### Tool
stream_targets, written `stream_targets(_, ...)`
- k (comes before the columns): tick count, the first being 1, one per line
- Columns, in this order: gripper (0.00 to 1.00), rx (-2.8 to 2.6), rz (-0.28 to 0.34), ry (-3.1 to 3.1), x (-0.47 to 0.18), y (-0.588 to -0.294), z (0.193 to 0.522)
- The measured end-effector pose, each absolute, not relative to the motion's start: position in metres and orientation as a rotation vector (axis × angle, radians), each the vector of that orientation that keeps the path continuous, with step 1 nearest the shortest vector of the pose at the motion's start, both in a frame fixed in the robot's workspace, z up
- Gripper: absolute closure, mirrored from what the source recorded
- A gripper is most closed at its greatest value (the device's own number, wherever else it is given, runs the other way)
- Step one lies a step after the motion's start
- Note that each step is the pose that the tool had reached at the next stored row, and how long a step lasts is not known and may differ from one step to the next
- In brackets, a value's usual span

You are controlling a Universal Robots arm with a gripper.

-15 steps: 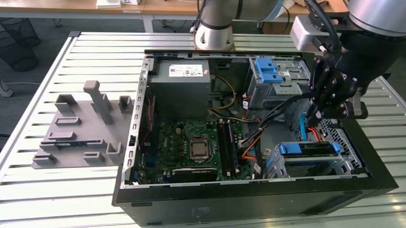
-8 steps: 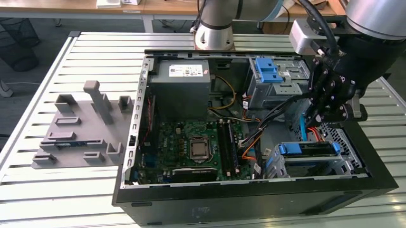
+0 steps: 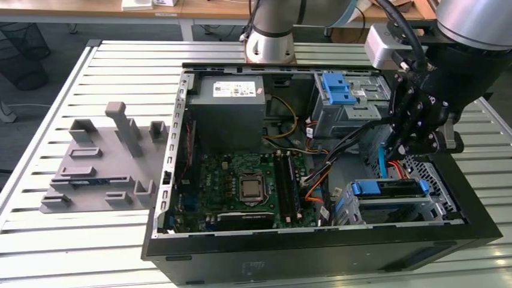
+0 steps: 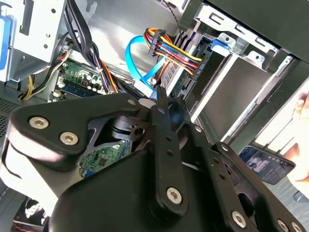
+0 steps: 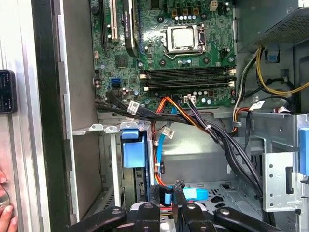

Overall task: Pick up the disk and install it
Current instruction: 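Insert the second disk wire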

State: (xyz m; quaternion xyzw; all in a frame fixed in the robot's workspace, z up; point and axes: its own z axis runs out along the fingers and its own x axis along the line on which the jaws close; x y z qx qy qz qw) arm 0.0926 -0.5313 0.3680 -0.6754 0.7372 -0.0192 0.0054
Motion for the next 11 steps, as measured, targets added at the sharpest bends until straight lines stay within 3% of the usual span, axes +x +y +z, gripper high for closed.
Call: stream_targets(11, 0.75, -2.114, -0.061, 2.308, 0.0891, -0.5313, 0.3726)
